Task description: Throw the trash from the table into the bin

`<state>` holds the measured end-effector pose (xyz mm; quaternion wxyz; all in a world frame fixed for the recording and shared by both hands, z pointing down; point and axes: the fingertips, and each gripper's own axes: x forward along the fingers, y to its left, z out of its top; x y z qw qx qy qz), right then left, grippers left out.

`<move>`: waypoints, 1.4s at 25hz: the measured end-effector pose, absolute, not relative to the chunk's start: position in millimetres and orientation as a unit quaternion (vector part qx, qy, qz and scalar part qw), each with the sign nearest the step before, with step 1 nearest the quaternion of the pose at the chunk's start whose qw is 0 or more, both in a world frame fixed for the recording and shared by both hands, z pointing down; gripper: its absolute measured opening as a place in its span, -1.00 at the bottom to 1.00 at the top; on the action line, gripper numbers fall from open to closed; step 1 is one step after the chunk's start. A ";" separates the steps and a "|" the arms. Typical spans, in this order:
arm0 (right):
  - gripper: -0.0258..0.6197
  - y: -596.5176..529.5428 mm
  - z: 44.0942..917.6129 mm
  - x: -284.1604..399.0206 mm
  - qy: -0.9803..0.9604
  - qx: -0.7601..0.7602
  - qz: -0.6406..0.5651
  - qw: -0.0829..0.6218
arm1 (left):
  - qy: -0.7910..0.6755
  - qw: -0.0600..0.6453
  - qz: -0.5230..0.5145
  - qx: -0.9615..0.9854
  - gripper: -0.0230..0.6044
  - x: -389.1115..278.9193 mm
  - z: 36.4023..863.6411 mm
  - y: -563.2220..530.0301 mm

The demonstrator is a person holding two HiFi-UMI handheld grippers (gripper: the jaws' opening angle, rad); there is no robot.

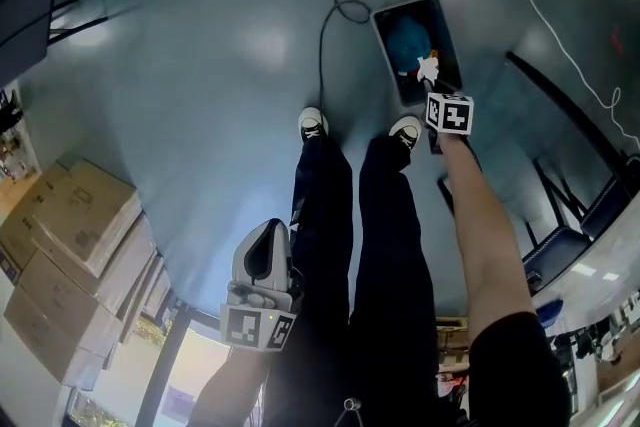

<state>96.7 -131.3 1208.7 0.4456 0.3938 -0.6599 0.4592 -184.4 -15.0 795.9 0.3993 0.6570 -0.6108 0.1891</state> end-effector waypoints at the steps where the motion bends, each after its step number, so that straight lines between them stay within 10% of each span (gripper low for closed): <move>1: -0.63 -130.9 1209.6 97.0 -0.659 0.394 0.466 0.440 | -0.611 0.397 0.194 0.657 -0.93 -185.1 795.0 -15.1; 11: -0.42 -140.1 1114.5 98.3 -0.686 0.431 0.440 0.387 | -0.610 0.386 0.158 0.674 -0.93 -182.6 759.7 -14.4; 18: -0.81 -127.8 907.4 80.7 -0.745 0.425 0.441 0.264 | -0.589 0.351 0.125 0.717 -0.93 -174.0 658.9 -30.3; 24: -0.83 -150.6 697.4 45.2 -0.790 0.402 0.446 0.123 | -0.548 0.297 0.083 0.778 -0.93 -164.3 565.1 -75.5; 35: -0.83 -138.0 444.6 61.6 -0.824 0.451 0.335 0.070 | -0.469 0.185 0.024 0.863 -0.93 -110.7 390.3 -118.8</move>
